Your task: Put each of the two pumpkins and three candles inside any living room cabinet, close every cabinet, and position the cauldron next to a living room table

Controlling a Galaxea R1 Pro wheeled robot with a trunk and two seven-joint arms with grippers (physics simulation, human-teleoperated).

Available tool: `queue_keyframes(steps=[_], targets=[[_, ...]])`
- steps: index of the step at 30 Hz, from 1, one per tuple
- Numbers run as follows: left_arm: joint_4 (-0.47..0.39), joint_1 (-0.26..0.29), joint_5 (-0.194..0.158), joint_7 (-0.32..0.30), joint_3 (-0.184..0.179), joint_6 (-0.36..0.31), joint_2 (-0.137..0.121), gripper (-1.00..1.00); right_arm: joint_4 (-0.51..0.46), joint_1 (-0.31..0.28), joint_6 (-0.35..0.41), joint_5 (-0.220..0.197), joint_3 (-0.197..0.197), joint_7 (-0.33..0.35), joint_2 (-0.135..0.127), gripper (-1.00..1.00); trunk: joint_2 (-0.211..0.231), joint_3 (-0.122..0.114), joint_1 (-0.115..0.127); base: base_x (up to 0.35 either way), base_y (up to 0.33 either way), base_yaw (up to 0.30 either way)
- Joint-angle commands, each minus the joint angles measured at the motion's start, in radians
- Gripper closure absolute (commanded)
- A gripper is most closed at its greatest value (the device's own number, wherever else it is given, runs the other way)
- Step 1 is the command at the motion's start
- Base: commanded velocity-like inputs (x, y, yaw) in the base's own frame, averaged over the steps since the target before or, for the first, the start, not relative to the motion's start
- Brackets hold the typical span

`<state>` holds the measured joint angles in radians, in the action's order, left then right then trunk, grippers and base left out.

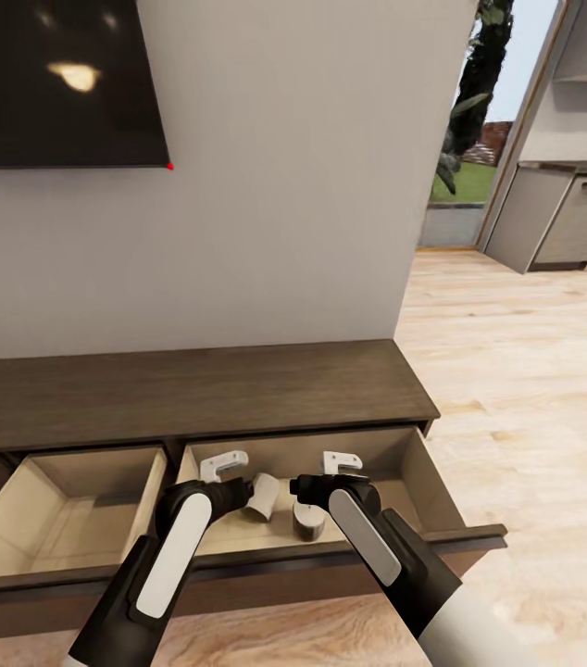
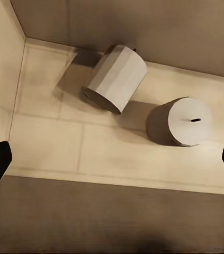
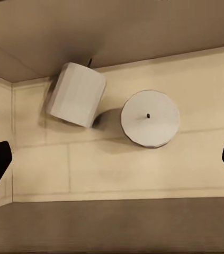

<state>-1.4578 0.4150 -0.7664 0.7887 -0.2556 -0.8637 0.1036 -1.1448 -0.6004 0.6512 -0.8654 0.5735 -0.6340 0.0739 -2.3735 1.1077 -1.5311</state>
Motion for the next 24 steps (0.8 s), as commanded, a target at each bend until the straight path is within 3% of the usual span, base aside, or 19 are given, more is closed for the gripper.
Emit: queue_keyframes(steps=[1,15,24], targets=[[-0.001,0.001,-0.010,0.010,-0.001,-0.004,0.000,-1.00,-0.001,-0.001,0.001,-0.010,0.001,-0.010,0.000,-1.00,0.007,-0.002,0.004,-0.020,0.005,0.000],[-0.002,0.007,-0.009,0.019,0.001,-0.061,-0.001,-1.00,-0.002,-0.001,0.003,-0.017,-0.001,-0.009,0.000,-1.00,0.105,-0.046,0.058,-0.003,0.001,0.000],[-0.003,0.007,-0.009,0.080,0.002,-0.082,0.001,-1.00,-0.001,-0.001,0.005,-0.023,-0.005,-0.009,0.000,-1.00,0.168,-0.074,0.092,-0.085,0.030,0.000]])
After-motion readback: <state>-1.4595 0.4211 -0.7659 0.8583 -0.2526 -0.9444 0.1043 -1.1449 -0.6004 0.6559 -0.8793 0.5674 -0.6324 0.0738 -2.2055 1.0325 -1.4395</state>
